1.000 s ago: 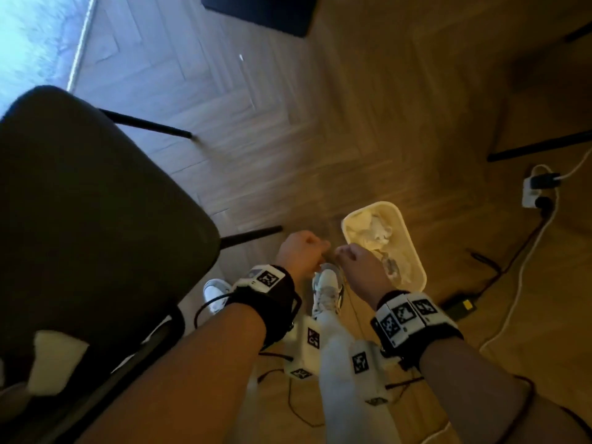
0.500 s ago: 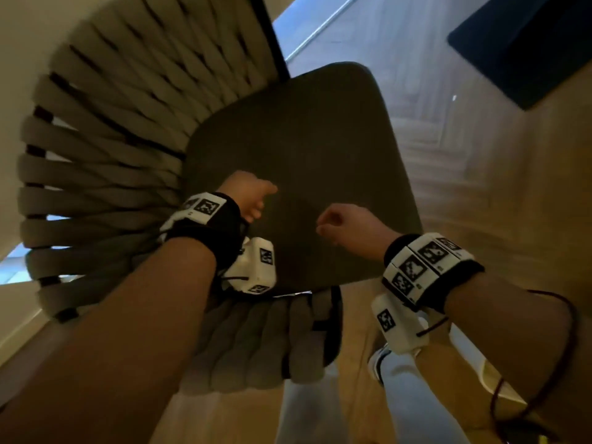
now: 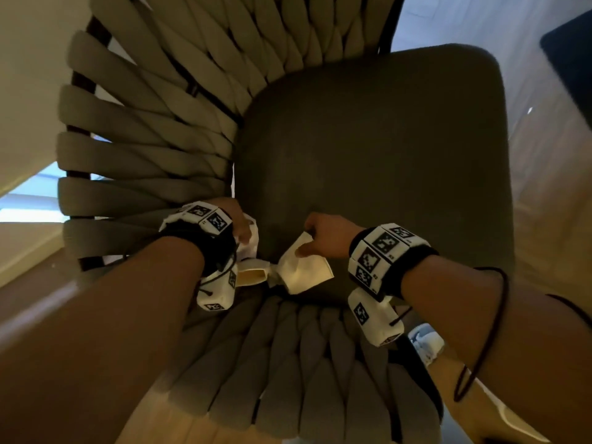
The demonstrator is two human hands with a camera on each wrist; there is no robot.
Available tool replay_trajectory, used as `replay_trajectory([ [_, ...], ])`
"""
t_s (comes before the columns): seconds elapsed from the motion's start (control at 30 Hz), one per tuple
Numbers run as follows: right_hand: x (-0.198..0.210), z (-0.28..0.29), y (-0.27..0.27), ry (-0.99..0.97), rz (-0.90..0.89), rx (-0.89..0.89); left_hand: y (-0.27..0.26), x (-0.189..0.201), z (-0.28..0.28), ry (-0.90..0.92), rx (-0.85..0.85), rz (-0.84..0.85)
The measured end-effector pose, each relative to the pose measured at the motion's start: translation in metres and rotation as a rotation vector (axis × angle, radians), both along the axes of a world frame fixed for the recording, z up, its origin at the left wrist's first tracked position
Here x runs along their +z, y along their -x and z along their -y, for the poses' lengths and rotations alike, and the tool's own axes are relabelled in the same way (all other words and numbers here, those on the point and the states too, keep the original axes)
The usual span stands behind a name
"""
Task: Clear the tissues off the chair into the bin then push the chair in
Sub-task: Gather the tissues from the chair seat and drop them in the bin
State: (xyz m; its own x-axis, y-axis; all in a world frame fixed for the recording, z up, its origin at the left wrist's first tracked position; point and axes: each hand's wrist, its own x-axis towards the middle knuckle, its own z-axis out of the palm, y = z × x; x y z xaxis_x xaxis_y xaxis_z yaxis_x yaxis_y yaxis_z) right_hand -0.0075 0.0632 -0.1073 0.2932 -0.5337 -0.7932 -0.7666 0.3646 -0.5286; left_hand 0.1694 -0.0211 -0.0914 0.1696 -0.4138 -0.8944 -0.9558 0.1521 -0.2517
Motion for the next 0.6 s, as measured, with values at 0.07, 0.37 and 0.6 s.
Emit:
replay_trajectory([
  [0.07, -0.007, -0.003, -0.009, 0.011, -0.036, -0.001, 0.002, 0.017, 0.01, 0.002, 0.035, -0.042],
  [0.37, -0.009, -0.014, -0.027, 0.184, -0.15, 0.337, 0.033, 0.088, -0.004, -0.606, -0.248, -0.122],
  [0.6, -0.003, -0.014, -0.013, 0.061, 0.057, 0.271, 0.044, 0.069, -0.029, -0.652, -0.397, -0.026],
])
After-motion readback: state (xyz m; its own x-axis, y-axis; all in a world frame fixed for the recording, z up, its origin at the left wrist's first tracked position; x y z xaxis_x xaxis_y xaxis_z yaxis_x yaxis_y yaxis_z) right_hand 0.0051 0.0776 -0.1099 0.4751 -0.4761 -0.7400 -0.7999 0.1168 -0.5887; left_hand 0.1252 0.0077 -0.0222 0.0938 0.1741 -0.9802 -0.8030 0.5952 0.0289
